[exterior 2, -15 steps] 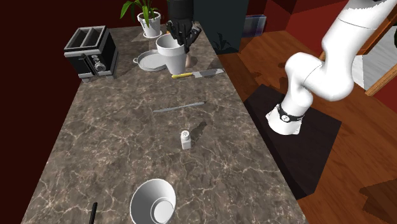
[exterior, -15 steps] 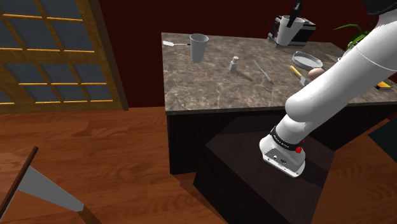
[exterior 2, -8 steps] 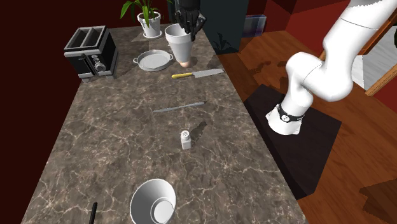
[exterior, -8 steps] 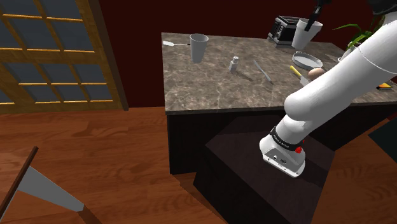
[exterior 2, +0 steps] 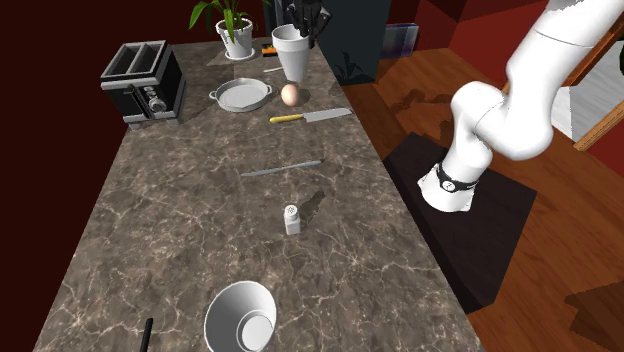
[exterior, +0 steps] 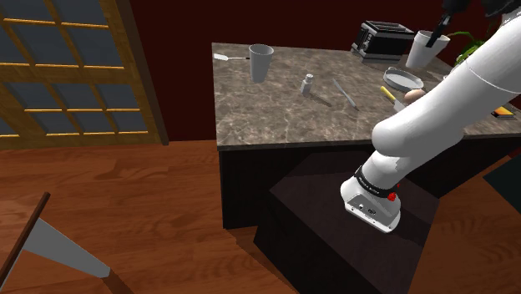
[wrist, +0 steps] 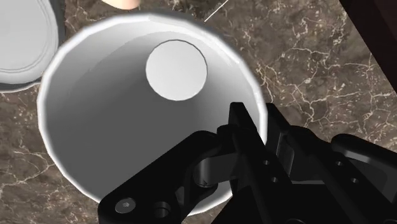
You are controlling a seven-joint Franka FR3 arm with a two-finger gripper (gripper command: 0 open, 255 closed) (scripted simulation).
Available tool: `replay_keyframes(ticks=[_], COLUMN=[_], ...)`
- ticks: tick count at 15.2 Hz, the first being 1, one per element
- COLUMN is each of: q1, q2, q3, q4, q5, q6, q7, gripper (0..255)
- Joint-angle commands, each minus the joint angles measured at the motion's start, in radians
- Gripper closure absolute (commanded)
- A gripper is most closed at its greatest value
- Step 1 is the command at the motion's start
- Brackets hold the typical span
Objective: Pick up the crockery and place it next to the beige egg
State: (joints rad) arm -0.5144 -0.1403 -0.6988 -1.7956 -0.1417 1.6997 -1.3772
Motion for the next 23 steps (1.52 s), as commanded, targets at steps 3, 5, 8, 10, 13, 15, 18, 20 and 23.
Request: replay_keyframes(ticks=[3,5,8,10,13,15,18,20,23], q1=[-0.040,-0.063,-0.114,-0.115,-0.113,-0.113,-0.113,-0.113,-0.114], q2=[0.045,0.082,0.167,0.162,0.157,0.155,0.155,0.157,0.162], q3=[-0.069,-0.107,-0.171,-0.168,-0.167,-0.166,-0.166,-0.167,-0.167], q4=[0.045,0.076,0.144,0.113,0.069,0.041,0.000,-0.025,-0.061], q5=[0.026,0.052,0.118,0.113,0.109,0.108,0.107,0.109,0.112], q6=[0.000,0.000,-0.004,0.024,0.065,0.092,0.132,0.159,0.198], q7=[-0.118,-0.183,-0.307,-0.303,-0.299,-0.297,-0.295,-0.295,-0.297], gripper=[255,255,255,255,255,255,255,255,255])
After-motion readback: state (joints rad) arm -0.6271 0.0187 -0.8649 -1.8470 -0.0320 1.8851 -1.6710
